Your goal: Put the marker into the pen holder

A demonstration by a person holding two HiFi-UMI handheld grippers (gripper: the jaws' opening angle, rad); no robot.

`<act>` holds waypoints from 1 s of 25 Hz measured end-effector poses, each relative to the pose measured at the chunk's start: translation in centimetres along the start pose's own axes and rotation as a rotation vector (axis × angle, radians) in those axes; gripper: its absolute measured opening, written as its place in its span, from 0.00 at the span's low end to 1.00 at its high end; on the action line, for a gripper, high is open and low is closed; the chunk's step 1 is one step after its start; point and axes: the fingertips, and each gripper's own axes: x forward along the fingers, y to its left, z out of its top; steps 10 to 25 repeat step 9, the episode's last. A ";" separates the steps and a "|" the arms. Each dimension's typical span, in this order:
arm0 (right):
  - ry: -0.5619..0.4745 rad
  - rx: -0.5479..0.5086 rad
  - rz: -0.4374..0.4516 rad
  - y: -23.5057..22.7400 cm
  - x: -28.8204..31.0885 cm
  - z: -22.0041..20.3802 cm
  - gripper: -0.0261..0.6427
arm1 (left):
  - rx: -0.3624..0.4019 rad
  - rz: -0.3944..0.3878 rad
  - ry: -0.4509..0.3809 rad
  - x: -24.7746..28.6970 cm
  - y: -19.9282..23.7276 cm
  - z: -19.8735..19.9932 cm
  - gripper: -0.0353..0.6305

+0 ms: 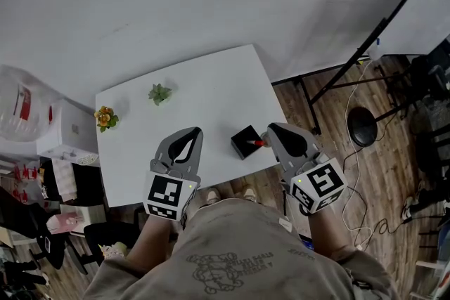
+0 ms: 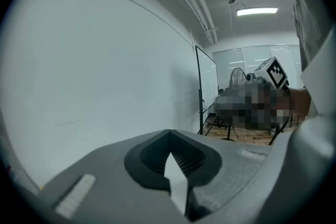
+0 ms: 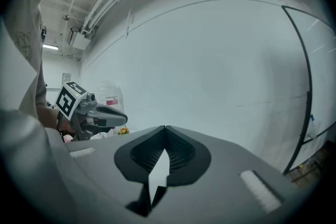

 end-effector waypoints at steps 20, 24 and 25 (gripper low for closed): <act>0.012 -0.016 -0.004 -0.7 0.4 -0.3 0.08 | 0.009 -0.006 0.005 0.4 0.1 0.1 0.06; 0.012 -0.016 -0.004 -0.7 0.4 -0.3 0.08 | 0.009 -0.006 0.005 0.4 0.1 0.1 0.06; 0.012 -0.016 -0.004 -0.7 0.4 -0.3 0.08 | 0.009 -0.006 0.005 0.4 0.1 0.1 0.06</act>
